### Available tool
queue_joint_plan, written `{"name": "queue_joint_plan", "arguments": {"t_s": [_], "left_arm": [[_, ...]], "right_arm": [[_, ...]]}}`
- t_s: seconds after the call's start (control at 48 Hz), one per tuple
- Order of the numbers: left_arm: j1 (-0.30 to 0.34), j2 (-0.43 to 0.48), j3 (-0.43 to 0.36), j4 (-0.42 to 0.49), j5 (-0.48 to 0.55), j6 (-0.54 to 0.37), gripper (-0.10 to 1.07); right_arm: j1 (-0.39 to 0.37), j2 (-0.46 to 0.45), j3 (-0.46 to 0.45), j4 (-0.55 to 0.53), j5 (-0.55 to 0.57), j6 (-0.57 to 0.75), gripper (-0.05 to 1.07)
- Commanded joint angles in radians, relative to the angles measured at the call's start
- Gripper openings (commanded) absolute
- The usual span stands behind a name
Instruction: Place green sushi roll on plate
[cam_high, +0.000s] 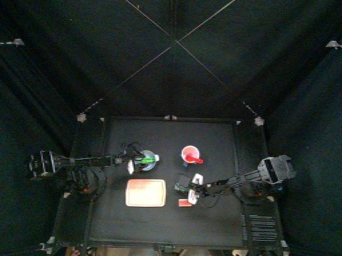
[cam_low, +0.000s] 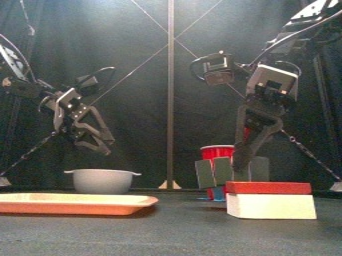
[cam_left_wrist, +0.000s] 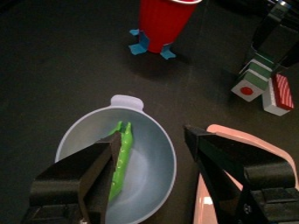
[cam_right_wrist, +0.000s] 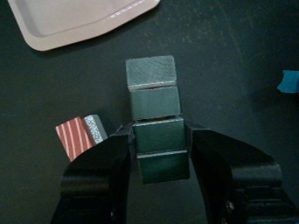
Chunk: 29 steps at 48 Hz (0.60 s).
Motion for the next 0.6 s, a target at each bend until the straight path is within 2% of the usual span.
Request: {"name": "queue_joint_plan", "arguments": {"t_s": [0.0,0.333,0.583], "left_arm": [[-0.002,-0.006,-0.026,-0.002,-0.005,0.0,0.93],[-0.002,-0.035,-0.018,-0.002,-0.005,0.0,0.93],[-0.002,-0.069,0.0,-0.002,0.003,0.0,0.93]], "right_arm": [[-0.003,-0.034,-0.026,0.002,-0.006,0.005,0.64],[0.003,-0.035,-0.106,0.084,0.011,0.008,0.64],[-0.009,-0.029,-0.249,0.288,0.147,0.011,0.64]]}}
